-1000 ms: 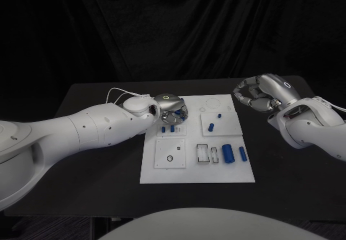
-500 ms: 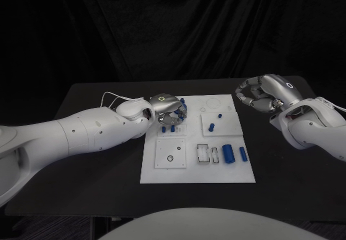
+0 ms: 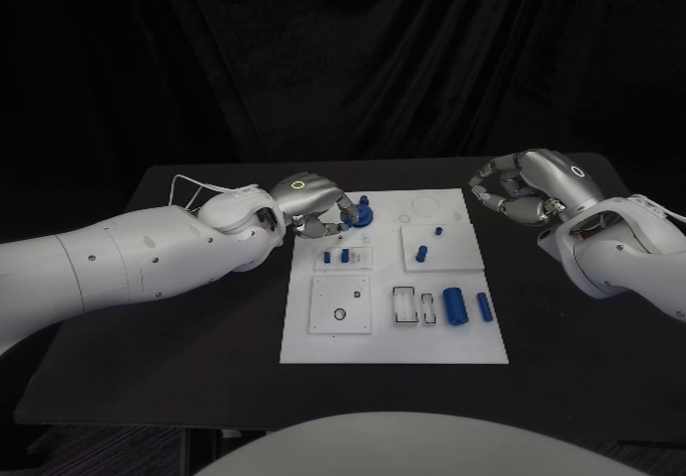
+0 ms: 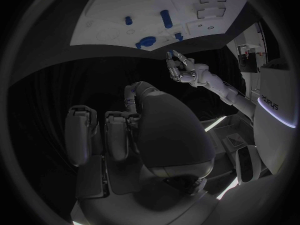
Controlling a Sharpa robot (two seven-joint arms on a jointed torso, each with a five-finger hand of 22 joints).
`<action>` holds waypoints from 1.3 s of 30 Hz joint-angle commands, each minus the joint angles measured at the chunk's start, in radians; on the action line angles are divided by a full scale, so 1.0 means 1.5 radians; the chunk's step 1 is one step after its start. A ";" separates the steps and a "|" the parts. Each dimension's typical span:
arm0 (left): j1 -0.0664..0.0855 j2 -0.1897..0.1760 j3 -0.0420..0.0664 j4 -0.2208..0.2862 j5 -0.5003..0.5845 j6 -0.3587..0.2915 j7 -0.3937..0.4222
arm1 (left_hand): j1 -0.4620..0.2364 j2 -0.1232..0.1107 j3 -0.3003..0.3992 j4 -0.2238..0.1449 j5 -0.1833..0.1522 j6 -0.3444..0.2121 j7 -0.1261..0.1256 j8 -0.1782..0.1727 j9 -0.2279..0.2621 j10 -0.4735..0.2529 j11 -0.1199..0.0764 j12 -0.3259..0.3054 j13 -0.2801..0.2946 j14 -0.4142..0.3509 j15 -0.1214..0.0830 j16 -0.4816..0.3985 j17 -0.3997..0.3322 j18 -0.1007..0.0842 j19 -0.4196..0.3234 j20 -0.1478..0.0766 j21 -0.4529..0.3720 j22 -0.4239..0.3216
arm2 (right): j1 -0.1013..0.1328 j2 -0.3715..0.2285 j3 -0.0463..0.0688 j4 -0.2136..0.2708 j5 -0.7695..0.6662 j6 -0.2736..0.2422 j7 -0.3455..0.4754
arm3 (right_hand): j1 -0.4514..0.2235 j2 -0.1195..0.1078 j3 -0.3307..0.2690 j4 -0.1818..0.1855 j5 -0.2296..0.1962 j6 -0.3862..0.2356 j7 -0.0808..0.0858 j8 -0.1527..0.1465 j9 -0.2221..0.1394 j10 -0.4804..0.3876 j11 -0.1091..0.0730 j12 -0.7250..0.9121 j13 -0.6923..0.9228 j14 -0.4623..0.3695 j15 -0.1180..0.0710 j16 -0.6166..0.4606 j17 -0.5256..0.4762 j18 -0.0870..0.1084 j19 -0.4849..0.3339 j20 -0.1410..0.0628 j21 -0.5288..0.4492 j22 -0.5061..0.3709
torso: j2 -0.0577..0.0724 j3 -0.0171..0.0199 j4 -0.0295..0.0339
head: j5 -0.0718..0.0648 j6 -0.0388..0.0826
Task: Assemble the parts on the task board
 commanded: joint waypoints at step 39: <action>-0.030 0.043 -0.002 -0.085 0.000 0.047 -0.019 | -0.004 -0.008 0.006 -0.002 -0.005 -0.012 0.004 -0.011 -0.004 0.002 0.006 -0.012 -0.005 0.001 0.001 -0.003 -0.002 -0.006 -0.009 0.001 -0.010 0.121 | -0.010 0.000 0.000 -0.002 -0.002 0.006 -0.001 | -0.005 -0.001 0.004 -0.001 0.002 0.003 -0.001 0.003 -0.001 0.056 0.001 -0.001 0.160 0.063 0.004 -0.002 0.152 0.006 0.029 0.003 -0.003 0.147 | 0.000 0.0025 0.0007 | 0.001 0.000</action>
